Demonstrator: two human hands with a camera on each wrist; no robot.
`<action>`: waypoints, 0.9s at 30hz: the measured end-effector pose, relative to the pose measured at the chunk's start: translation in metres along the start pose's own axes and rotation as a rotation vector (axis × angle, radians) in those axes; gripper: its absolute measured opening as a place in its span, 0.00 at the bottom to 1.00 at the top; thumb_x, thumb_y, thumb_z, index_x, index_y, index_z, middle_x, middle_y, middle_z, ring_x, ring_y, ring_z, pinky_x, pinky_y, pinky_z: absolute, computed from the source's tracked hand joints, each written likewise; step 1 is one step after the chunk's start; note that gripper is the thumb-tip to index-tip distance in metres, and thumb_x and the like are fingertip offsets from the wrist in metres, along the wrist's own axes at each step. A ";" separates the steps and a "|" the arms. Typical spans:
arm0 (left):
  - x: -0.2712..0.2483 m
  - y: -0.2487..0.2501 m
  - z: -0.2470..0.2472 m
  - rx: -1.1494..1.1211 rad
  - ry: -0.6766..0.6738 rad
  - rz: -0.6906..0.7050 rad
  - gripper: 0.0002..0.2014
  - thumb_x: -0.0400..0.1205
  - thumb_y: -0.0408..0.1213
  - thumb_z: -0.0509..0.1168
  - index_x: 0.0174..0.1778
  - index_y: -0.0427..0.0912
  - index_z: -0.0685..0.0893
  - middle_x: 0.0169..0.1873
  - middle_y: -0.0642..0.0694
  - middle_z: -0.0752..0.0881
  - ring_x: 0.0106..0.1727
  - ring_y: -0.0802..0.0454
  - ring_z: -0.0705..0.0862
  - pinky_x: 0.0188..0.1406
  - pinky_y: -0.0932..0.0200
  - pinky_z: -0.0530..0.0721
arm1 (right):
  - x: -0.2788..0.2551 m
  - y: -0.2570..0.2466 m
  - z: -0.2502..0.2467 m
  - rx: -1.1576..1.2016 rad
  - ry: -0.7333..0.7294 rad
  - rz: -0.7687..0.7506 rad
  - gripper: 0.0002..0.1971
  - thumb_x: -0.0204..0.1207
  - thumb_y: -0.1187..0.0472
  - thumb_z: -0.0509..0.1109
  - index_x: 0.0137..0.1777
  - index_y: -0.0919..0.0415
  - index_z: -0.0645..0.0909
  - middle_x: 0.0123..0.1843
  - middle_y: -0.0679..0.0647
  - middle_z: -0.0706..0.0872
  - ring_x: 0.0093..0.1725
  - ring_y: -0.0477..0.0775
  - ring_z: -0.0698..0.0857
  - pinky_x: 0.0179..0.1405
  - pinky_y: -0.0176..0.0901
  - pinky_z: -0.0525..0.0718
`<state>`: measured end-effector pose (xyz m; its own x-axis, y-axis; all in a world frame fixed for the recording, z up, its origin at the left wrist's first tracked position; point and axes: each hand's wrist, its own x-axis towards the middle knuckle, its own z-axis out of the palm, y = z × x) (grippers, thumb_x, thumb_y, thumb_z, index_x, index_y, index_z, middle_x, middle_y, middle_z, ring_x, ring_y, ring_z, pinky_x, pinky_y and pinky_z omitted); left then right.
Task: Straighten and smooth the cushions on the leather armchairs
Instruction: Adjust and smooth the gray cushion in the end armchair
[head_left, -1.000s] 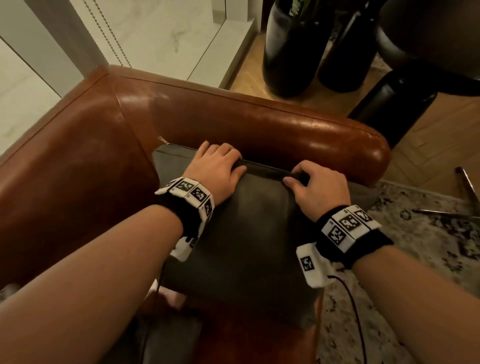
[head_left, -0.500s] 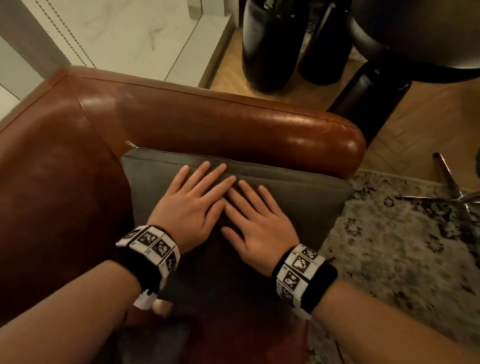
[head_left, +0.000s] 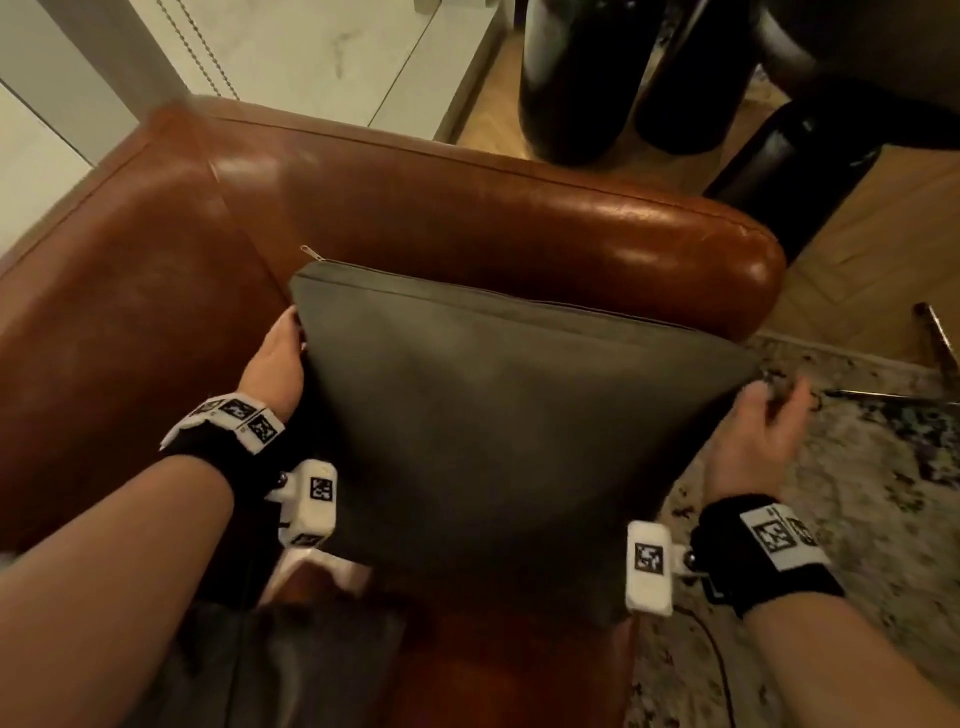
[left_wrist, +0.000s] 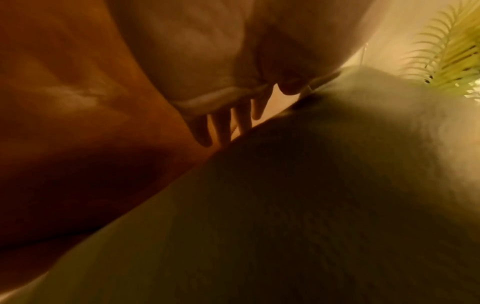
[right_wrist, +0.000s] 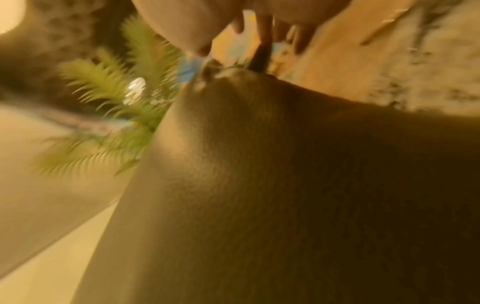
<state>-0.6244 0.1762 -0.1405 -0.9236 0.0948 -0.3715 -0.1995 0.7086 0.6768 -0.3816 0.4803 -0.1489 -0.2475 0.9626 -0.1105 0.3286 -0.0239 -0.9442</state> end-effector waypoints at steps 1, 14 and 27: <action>0.002 0.004 0.002 0.008 0.025 -0.021 0.23 0.90 0.34 0.43 0.83 0.41 0.61 0.80 0.38 0.67 0.79 0.38 0.67 0.73 0.54 0.64 | 0.000 0.005 0.004 0.038 -0.052 0.139 0.25 0.88 0.49 0.53 0.82 0.57 0.64 0.76 0.49 0.72 0.73 0.45 0.70 0.61 0.17 0.66; 0.028 0.007 0.004 -0.197 0.172 -0.023 0.23 0.87 0.49 0.52 0.67 0.38 0.81 0.65 0.37 0.83 0.63 0.45 0.80 0.65 0.58 0.74 | -0.004 0.019 0.021 0.127 0.097 0.203 0.19 0.85 0.44 0.55 0.67 0.48 0.81 0.60 0.47 0.85 0.62 0.49 0.82 0.62 0.39 0.78; 0.031 0.012 0.002 -0.413 0.149 -0.022 0.22 0.75 0.64 0.64 0.37 0.45 0.82 0.36 0.46 0.82 0.40 0.51 0.79 0.45 0.52 0.77 | -0.007 0.005 0.014 0.094 0.114 0.213 0.22 0.88 0.48 0.50 0.69 0.59 0.78 0.65 0.58 0.83 0.58 0.51 0.80 0.48 0.32 0.72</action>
<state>-0.6549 0.1893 -0.1449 -0.9488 -0.0410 -0.3133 -0.3060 0.3674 0.8783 -0.3911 0.4694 -0.1567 -0.0758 0.9572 -0.2793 0.2744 -0.2492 -0.9288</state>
